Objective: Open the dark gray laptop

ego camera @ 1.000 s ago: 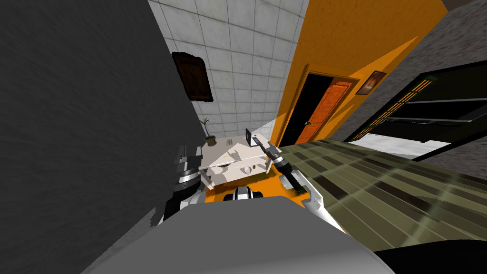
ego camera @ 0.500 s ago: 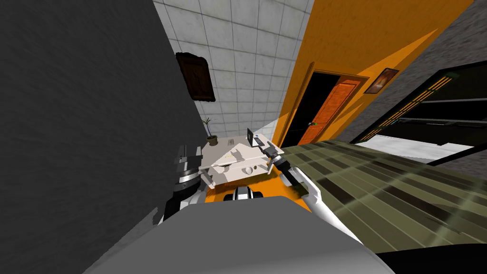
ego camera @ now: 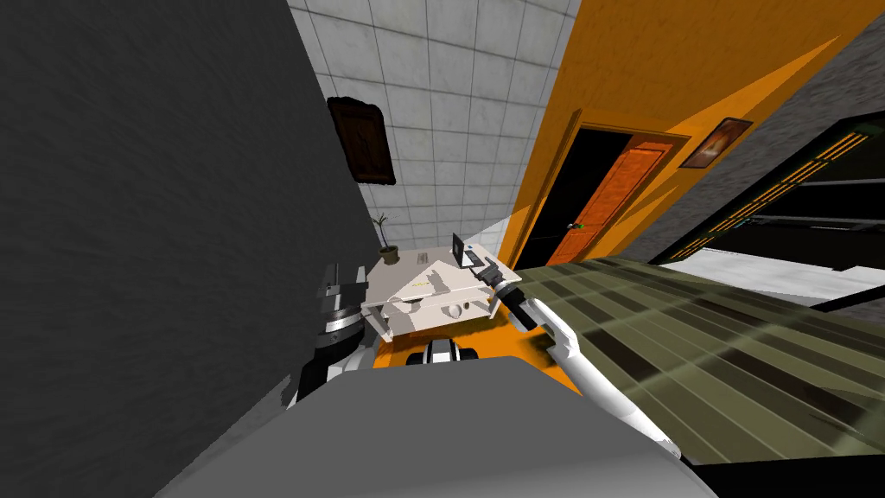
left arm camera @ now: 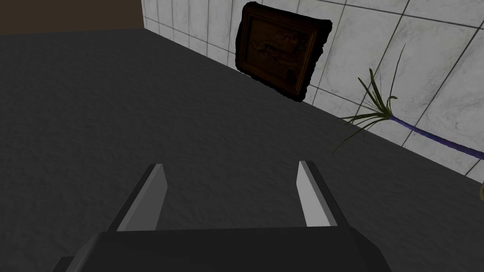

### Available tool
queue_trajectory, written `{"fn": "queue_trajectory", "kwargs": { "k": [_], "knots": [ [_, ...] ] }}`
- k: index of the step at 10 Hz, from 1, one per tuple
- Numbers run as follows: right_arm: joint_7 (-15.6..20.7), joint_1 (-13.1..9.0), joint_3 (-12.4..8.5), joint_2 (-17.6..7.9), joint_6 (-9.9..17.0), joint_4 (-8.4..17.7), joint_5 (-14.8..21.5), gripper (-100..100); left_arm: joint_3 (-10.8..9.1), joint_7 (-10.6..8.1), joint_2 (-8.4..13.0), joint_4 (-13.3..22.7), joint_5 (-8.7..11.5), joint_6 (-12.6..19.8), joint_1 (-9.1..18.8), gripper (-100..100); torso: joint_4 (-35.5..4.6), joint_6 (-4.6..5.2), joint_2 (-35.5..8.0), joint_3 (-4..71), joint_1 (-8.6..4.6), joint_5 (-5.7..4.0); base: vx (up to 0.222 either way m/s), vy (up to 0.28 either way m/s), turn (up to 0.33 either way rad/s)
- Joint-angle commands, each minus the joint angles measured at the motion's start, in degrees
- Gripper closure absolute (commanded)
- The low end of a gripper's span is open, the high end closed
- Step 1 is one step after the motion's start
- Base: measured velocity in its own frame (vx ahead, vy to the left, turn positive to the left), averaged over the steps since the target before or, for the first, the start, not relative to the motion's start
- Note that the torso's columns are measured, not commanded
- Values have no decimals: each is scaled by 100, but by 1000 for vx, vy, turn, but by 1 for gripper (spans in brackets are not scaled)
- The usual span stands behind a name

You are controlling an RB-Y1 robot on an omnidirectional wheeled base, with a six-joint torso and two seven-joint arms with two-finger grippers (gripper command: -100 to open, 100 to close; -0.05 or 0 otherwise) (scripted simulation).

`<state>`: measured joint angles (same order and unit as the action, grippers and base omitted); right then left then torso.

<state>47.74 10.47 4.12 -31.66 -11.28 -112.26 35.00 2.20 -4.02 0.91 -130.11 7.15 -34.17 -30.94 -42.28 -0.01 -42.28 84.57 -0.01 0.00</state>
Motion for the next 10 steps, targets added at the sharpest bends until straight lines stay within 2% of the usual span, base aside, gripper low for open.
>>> {"fn": "queue_trajectory", "kwargs": {
  "k": [1, 4, 6, 7, 8, 9, 10],
  "knots": [
    [414, -194, 92, -233, 224, 266, 363, -100, 0, 0, 0, 0, 0, 0, 0, 0, 0, 2, -2, -1, 1, 0, 30, 37, 98],
    [481, -194, 92, -233, 224, 266, 363, -100, 0, 0, 0, 0, 0, 0, 0, 0, -2, 3, -9, -5, -7, -2, 4, 7, 10],
    [891, -482, 222, -543, 499, 640, 776, -100, 0, 0, 0, 0, 0, 0, 0, 0, 0, -2, 2, 1, 5, 1, 28, 32, 87],
    [1019, -482, 222, -543, 499, 660, 809, -100, 0, 0, 0, 0, 0, 0, 0, 0, 4, -2, 13, 8, 13, 4, 22, 26, 68],
    [1194, -628, 291, -685, 635, 862, 1019, -100, 0, 0, 0, 0, 0, 0, 0, 0, 2, 3, 3, 3, 4, 2, 27, 31, 85],
    [1282, -628, 291, -685, 635, 862, 1019, -100, 0, 0, 0, 0, 0, 0, 0, 0, 1, 0, 1, 0, 2, 0, 16, 22, 50],
    [1504, -775, 362, -819, 770, 1066, 1221, -100, 0, 0, 0, 0, 0, 0, 0, 0, -2, 3, -6, -3, -3, 0, 33, 38, 104]
  ]
}}
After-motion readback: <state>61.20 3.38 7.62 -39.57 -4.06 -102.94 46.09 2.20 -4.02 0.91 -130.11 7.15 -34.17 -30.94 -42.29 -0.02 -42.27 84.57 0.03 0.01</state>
